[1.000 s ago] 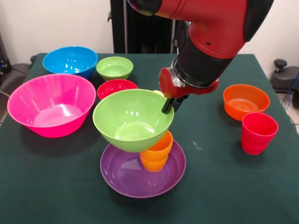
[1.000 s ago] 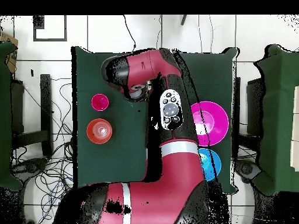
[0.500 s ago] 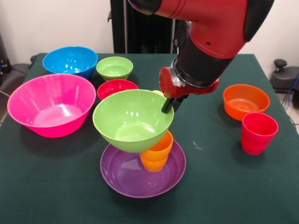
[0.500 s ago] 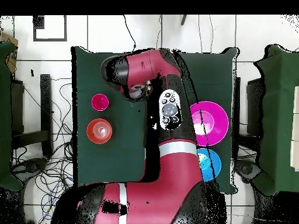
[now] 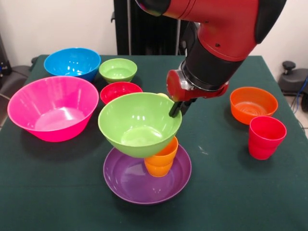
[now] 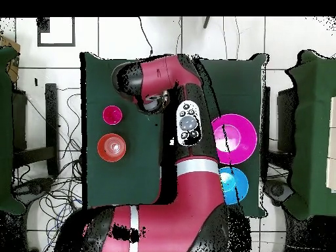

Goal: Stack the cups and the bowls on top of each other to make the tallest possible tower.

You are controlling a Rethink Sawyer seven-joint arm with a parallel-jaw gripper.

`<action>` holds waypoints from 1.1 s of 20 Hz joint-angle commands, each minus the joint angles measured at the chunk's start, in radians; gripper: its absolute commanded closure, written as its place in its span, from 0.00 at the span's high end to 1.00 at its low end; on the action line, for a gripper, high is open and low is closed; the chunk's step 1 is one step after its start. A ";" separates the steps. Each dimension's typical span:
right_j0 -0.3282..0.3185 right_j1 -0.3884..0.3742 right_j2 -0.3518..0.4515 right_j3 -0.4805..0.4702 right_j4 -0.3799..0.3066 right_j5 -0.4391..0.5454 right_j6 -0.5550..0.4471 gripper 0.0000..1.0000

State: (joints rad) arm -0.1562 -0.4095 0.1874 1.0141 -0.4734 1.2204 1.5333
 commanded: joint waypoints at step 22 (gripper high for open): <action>0.057 0.010 -0.021 0.032 0.057 -0.086 0.177 0.00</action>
State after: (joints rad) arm -0.1031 -0.4065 0.1520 1.0141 -0.4147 1.2202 1.6027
